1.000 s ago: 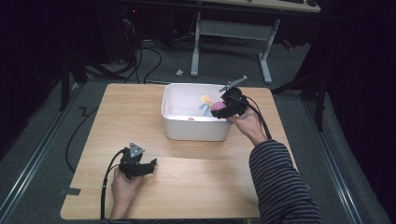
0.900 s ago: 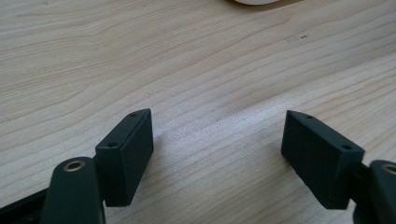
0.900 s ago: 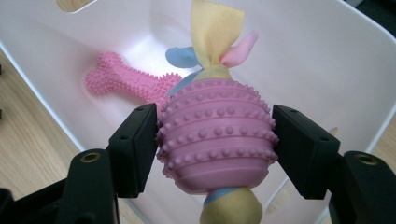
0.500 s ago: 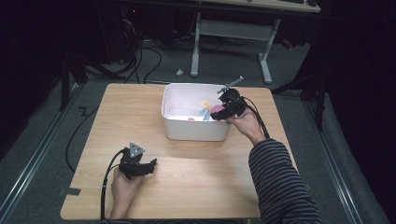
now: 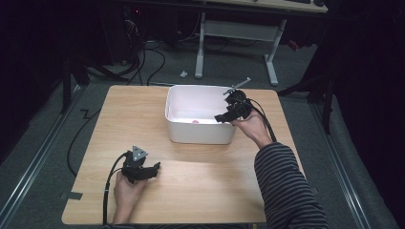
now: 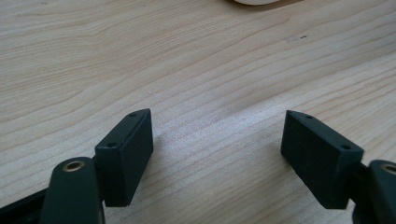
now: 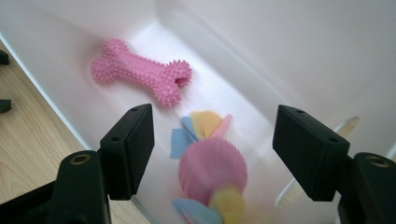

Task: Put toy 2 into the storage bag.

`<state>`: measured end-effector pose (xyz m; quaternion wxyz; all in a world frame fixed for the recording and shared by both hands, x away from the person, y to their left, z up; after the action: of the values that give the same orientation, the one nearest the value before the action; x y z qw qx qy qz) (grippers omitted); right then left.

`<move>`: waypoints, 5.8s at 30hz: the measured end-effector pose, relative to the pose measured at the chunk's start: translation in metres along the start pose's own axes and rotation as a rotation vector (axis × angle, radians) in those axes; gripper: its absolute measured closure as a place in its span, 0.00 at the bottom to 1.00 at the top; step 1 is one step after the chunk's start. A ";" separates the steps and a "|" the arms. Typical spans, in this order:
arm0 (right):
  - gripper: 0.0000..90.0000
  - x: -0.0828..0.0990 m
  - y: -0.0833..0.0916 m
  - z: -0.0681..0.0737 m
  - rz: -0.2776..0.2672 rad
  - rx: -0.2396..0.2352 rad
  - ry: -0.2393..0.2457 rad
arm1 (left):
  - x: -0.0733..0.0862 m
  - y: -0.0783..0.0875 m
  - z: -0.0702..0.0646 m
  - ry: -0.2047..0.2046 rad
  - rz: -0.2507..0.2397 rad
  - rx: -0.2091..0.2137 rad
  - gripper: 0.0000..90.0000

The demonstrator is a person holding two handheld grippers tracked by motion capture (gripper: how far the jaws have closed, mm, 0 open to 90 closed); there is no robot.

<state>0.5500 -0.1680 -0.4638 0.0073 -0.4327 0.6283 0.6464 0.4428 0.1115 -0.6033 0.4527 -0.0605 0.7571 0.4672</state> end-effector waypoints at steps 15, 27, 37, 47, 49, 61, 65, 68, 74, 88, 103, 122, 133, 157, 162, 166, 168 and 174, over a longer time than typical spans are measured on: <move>0.39 0.002 0.034 -0.013 -0.174 0.012 -0.064 | 0.000 0.000 0.000 0.001 0.000 0.001 0.29; 0.42 0.029 0.074 -0.034 -0.301 0.081 -0.138 | 0.000 0.000 0.000 0.000 0.000 0.001 0.29; 0.43 0.065 0.101 -0.043 -0.367 0.119 -0.196 | 0.000 0.000 0.000 0.000 0.000 0.000 0.28; 0.43 0.097 0.116 -0.040 -0.402 0.140 -0.224 | 0.000 0.000 0.000 0.000 0.000 0.001 0.28; 0.43 0.099 0.120 -0.037 -0.414 0.143 -0.221 | 0.000 0.000 0.000 0.000 0.000 0.001 0.28; 0.43 0.124 0.123 -0.025 -0.435 0.153 -0.250 | 0.000 0.000 0.000 0.000 0.000 0.001 0.28; 0.43 0.139 0.124 -0.027 -0.445 0.147 -0.291 | 0.000 0.000 0.000 0.000 0.000 0.001 0.28; 0.43 0.149 0.126 -0.029 -0.450 0.153 -0.316 | 0.000 0.000 0.000 0.000 0.000 0.001 0.28; 0.43 0.162 0.121 -0.029 -0.456 0.152 -0.346 | 0.000 0.000 0.000 0.000 0.000 0.001 0.28; 0.43 0.180 0.091 -0.016 -0.455 0.126 -0.384 | 0.000 0.000 0.000 -0.001 0.001 0.000 0.28; 0.43 0.192 0.058 -0.007 -0.405 0.109 -0.404 | 0.000 0.000 0.000 0.000 0.000 0.001 0.28; 0.43 0.207 0.022 -0.002 -0.307 0.123 -0.401 | 0.000 0.000 0.000 -0.001 0.001 0.001 0.28; 0.43 0.215 0.005 -0.002 -0.244 0.151 -0.387 | 0.000 0.000 0.000 -0.001 0.001 0.001 0.28; 0.37 0.221 -0.013 -0.004 -0.140 0.265 -0.307 | 0.000 0.000 0.000 -0.002 0.002 -0.001 0.28; 0.35 0.222 -0.013 -0.005 -0.136 0.272 -0.313 | 0.000 0.000 0.000 -0.002 0.002 -0.001 0.28; 0.34 0.222 -0.013 -0.004 -0.135 0.273 -0.316 | 0.000 0.000 0.000 -0.002 0.002 -0.001 0.28; 0.35 0.222 -0.013 -0.004 -0.135 0.273 -0.316 | 0.000 0.000 0.000 -0.002 0.002 -0.001 0.28; 0.34 0.222 -0.013 -0.004 -0.135 0.273 -0.316 | 0.000 0.000 0.000 -0.003 0.003 -0.001 0.28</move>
<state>0.4207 -0.2876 -0.5998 0.2076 -0.3619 0.6708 0.6131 0.4423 0.1114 -0.6034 0.4533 -0.0590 0.7563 0.4681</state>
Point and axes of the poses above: each handheld gripper's, and its own axes: y roughly backward along the jaws, x roughly out of its underside, z roughly to its left, the point moved 10 cm from there along -y, roughly forward along the jaws, and after that the axes turned 12 degrees about x, right-handed, at the moved point
